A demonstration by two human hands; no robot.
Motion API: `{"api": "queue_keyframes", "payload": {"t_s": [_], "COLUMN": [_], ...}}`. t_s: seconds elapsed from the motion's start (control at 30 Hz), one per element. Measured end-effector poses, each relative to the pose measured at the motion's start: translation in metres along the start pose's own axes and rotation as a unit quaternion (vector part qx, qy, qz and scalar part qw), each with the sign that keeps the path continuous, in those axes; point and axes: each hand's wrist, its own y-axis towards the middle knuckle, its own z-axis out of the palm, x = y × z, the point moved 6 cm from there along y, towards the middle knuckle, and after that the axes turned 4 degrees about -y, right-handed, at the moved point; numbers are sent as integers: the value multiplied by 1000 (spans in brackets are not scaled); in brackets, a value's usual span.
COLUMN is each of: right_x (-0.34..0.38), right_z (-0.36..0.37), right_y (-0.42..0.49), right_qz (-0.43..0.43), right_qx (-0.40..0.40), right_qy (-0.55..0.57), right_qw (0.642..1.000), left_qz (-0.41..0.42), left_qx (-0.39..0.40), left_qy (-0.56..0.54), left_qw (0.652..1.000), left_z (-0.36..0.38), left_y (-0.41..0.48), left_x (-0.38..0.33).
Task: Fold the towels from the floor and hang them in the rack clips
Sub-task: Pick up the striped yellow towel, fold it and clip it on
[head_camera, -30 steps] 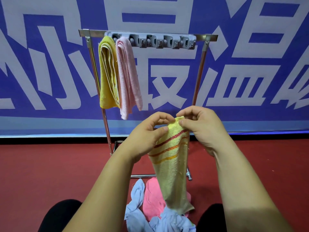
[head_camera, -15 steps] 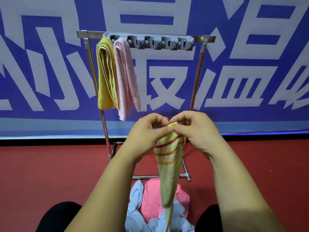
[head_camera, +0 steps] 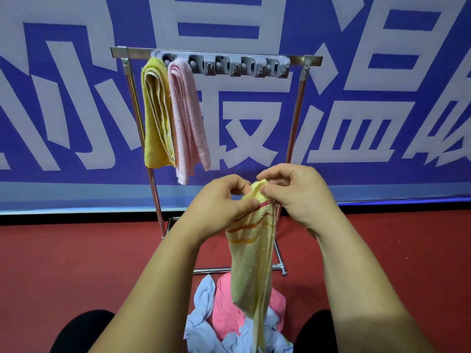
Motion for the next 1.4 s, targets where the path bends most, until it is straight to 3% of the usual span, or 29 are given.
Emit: {"api": "queue_keyframes", "payload": {"t_s": [0.3,0.57,0.83,1.0,1.13,1.4], "right_x": [-7,-10,-7,-9,-13,-20], "right_z": [-17,-24,-14,-15,-27,-33], "right_y": [3,3,1,0,1,4], "right_qz": [2,-12,-19,-18,-6,7], "right_qx": [-55,-78,-33,-33,-91,-128], "right_qy": [16,38,25,30,48,41], "right_qw": [998,996,999,999,995,991], "left_qz": [-7,-40,-24,2,-36,-30], "left_qx": [8,96,100,99,146,116], "left_qy": [-40,40,-90,-86,-45,49], "left_qw": [999,994,991,991,988,992], "left_z": [-9,-5,9,10,13,-5], "left_y": [-3,-8,-6,-4,-5,-7], "left_x": [7,22,15,14,26,17]}}
